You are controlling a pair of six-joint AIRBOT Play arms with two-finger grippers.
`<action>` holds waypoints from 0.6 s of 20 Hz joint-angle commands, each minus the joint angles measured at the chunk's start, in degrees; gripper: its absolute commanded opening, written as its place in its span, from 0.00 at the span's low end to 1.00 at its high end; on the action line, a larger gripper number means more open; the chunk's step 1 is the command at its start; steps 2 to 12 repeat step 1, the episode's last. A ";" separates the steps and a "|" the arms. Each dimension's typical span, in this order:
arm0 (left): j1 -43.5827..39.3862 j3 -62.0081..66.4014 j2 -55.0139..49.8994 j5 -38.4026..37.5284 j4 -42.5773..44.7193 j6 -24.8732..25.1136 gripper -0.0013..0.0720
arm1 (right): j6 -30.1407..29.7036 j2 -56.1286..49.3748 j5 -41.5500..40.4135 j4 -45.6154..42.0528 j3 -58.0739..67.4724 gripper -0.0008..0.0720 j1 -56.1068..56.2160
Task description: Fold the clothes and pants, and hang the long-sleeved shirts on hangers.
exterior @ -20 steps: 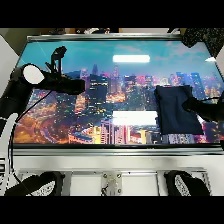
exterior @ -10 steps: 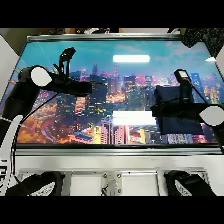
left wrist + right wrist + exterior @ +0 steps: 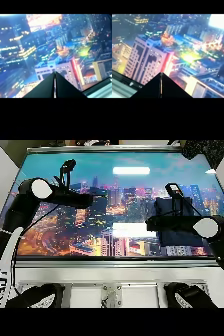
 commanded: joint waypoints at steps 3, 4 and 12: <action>-0.04 0.00 0.00 0.02 0.02 0.02 0.04 | 0.04 -0.04 0.11 0.04 0.07 0.03 0.11; -0.04 0.00 0.00 0.02 0.02 0.02 0.04 | 0.04 -0.04 0.11 0.04 0.07 0.03 0.11; -0.04 0.00 0.00 0.02 0.02 0.02 0.04 | 0.04 -0.04 0.11 0.04 0.07 0.03 0.11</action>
